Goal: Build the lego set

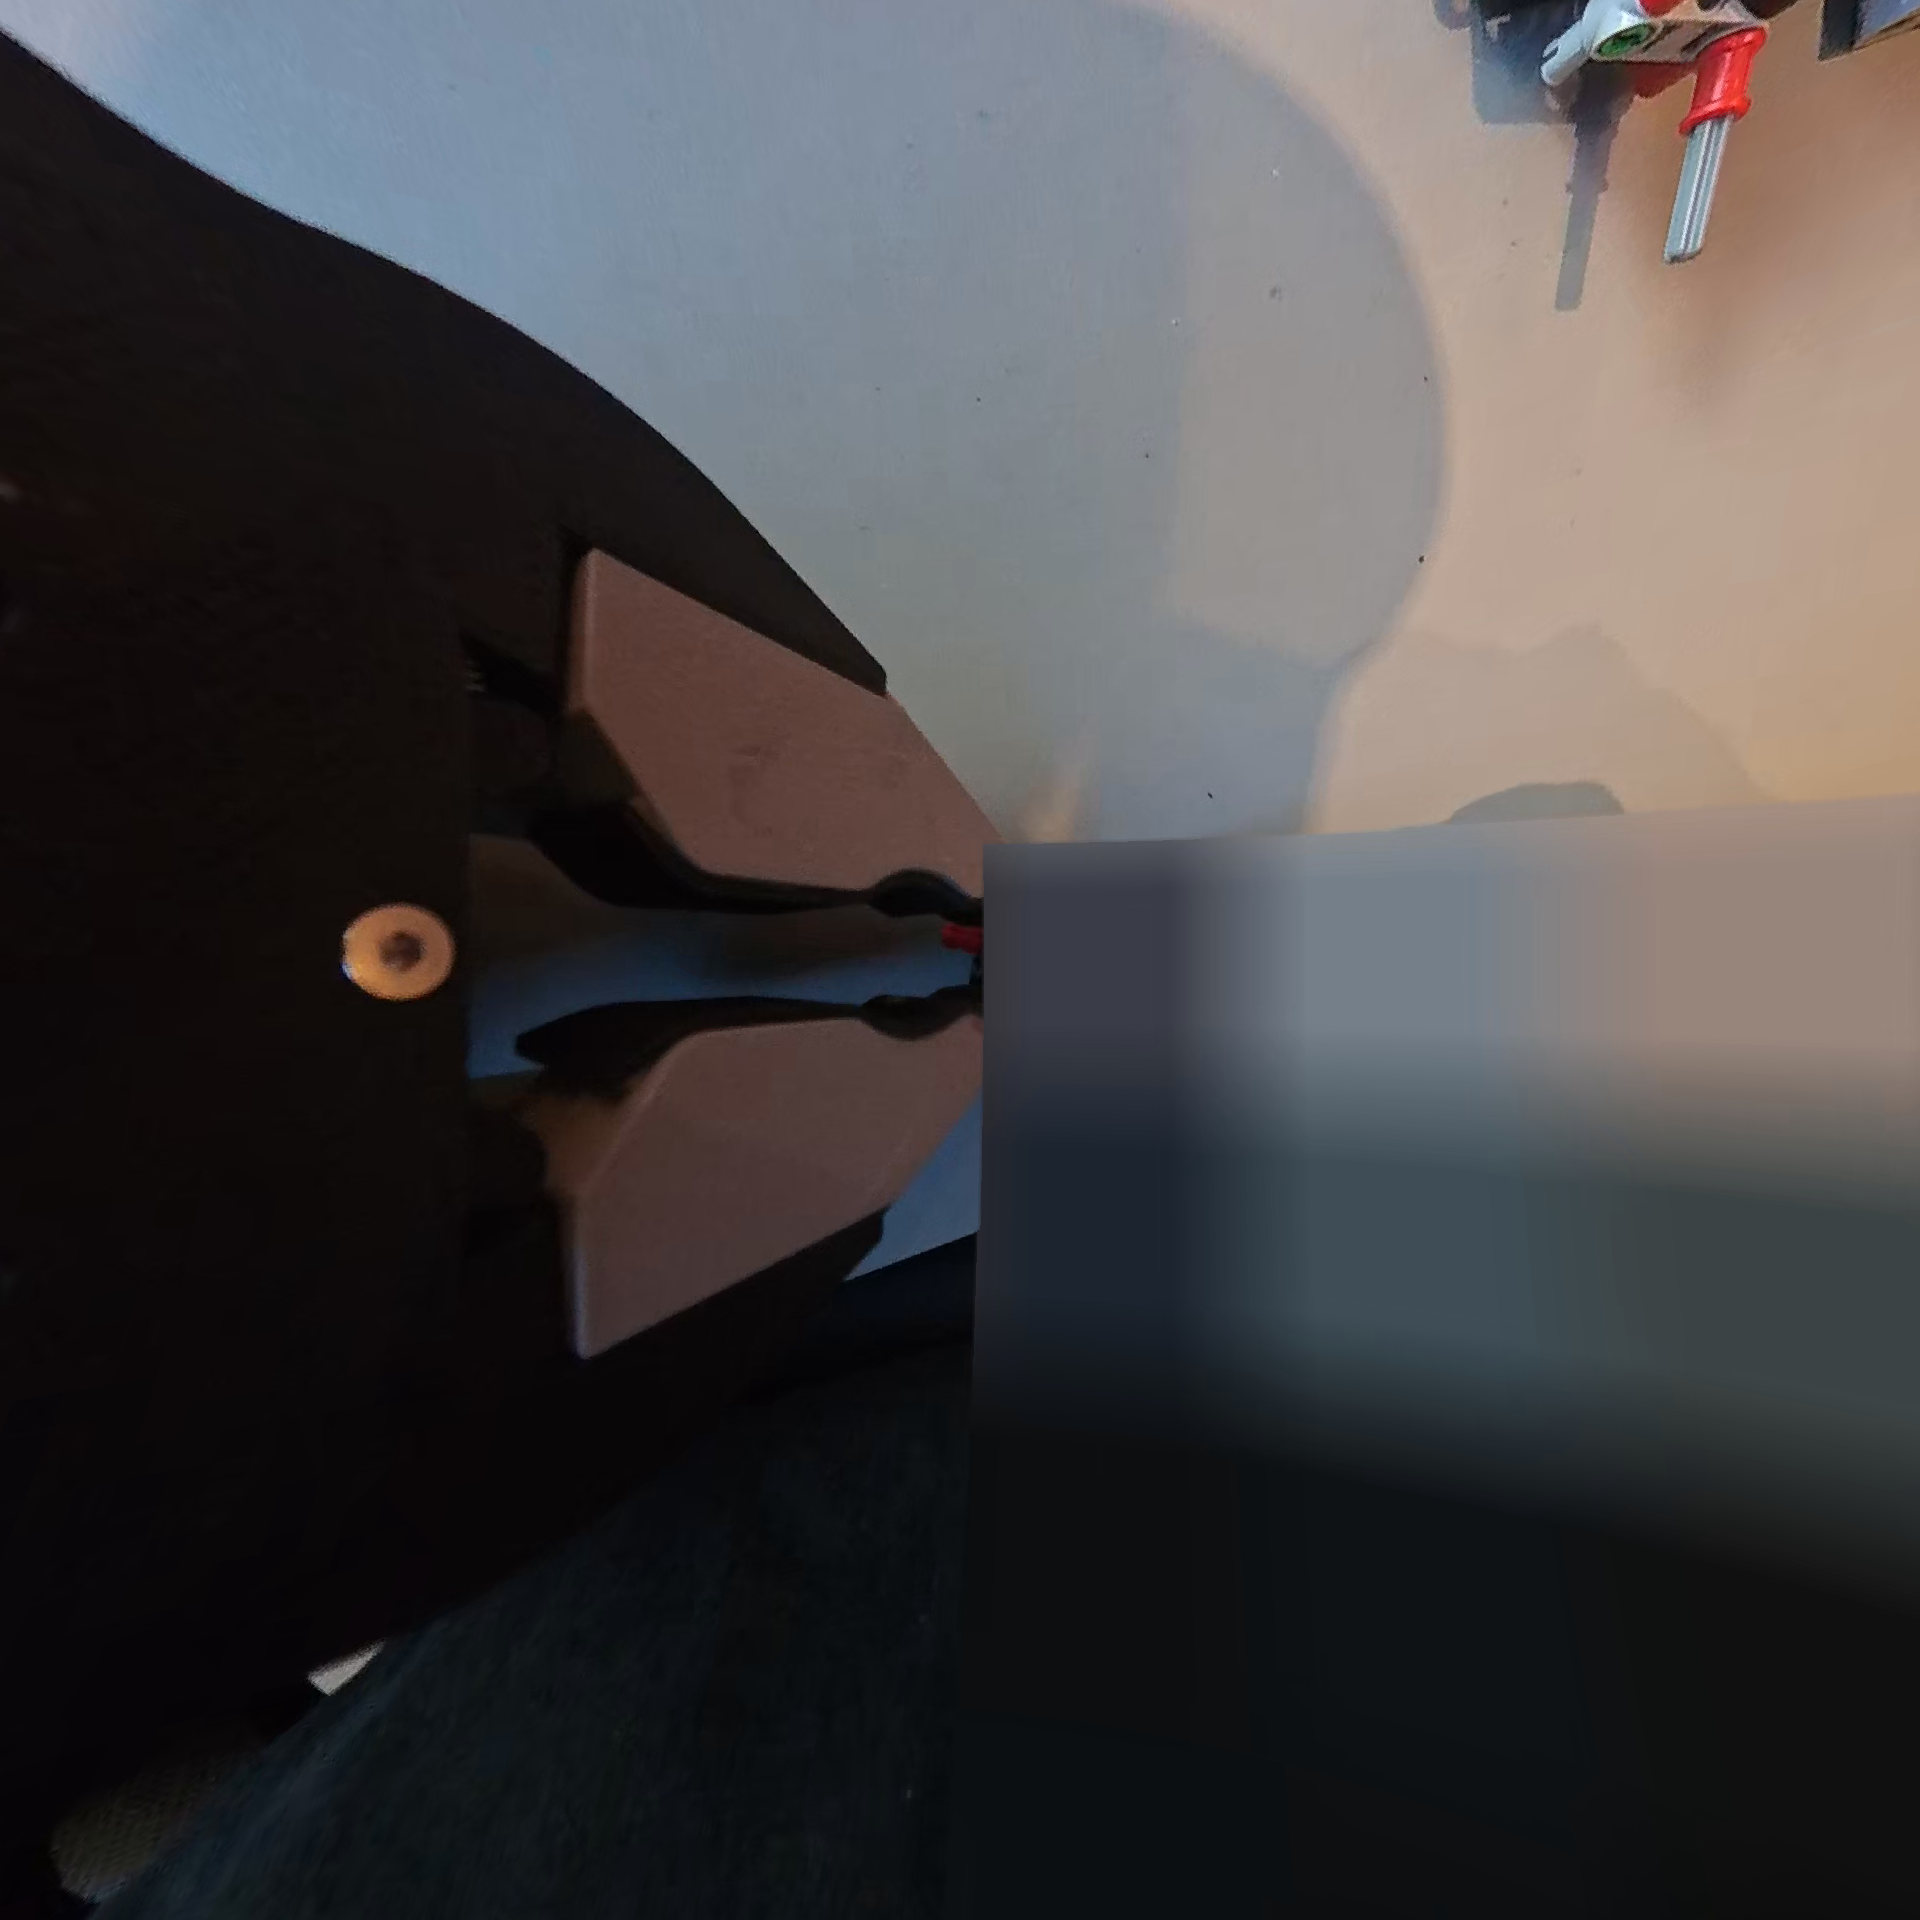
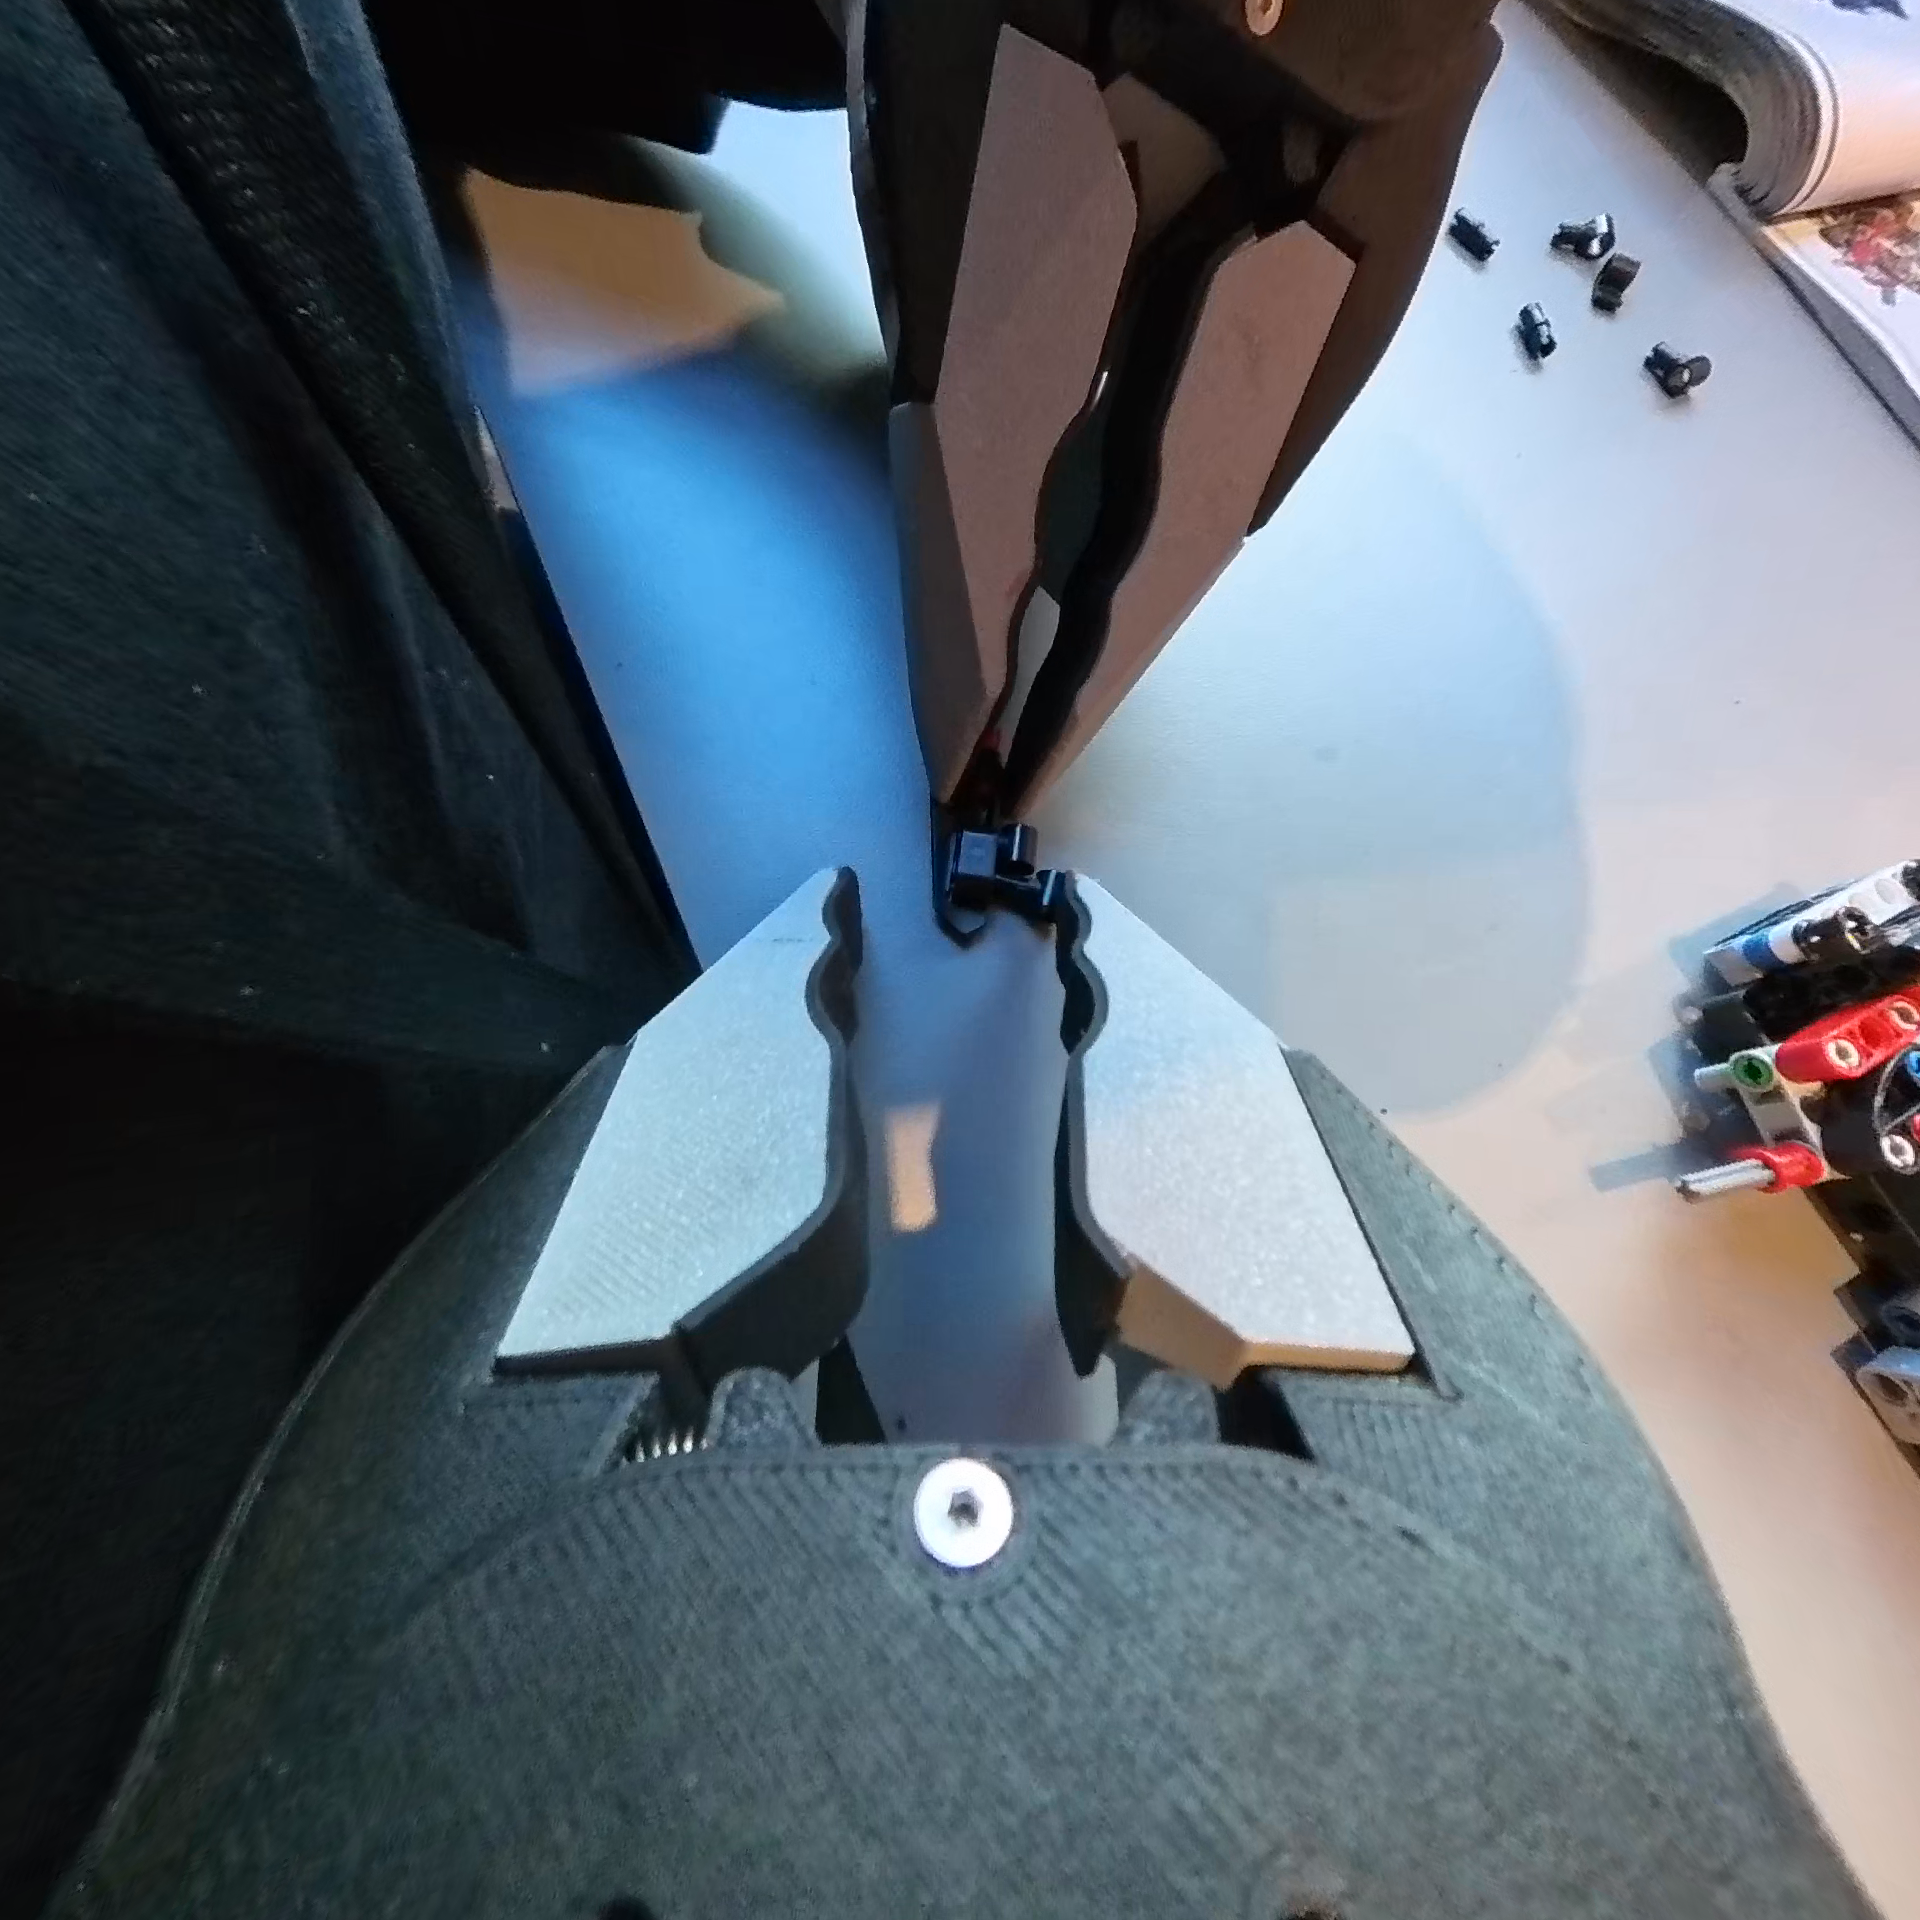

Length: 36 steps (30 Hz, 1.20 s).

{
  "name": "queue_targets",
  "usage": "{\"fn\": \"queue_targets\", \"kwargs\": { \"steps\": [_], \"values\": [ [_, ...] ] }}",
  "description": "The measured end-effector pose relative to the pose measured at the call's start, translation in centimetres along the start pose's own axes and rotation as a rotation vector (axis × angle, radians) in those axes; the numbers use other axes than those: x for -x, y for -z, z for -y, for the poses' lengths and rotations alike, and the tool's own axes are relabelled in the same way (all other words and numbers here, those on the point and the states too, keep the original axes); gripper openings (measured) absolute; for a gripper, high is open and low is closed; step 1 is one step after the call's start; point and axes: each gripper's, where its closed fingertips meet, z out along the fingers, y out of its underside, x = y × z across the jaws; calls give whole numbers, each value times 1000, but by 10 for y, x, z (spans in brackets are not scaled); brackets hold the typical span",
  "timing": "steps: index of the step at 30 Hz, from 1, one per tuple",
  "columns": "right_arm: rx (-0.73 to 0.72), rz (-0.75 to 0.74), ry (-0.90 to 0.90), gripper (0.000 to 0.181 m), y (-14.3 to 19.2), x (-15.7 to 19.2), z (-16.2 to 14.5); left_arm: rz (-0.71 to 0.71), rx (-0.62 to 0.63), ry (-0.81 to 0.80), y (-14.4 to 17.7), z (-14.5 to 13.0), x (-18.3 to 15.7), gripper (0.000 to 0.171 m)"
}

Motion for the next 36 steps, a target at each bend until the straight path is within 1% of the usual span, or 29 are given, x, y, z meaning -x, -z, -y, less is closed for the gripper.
{"fn": "queue_targets", "kwargs": {
  "steps": [12, 25, 27, 29, 33, 36],
  "values": [
    [13, 14, -16, 37, -2, 0, -1, 2, 5, 5, 0, -1, -1, 6],
    [37, 24, -40, 35, -3, -1, -4, -2, 21, 4, 1, -3, -2, 7],
    [19, 22, -54, 40, -2, -3, -2, -3, 20, 6, 2, -3, -2, 7],
    [-17, 36, -91, 40, 1, -5, 2, -9, 17, 15, 2, -3, -2, 7],
    [-66, 56, -173, 36, 7, -11, 7, -8, 25, 13, 3, -4, -3, 7],
    [-66, 41, -160, 30, 7, -11, 7, 5, 36, -12, 4, -6, -4, 7]
  ]
}}
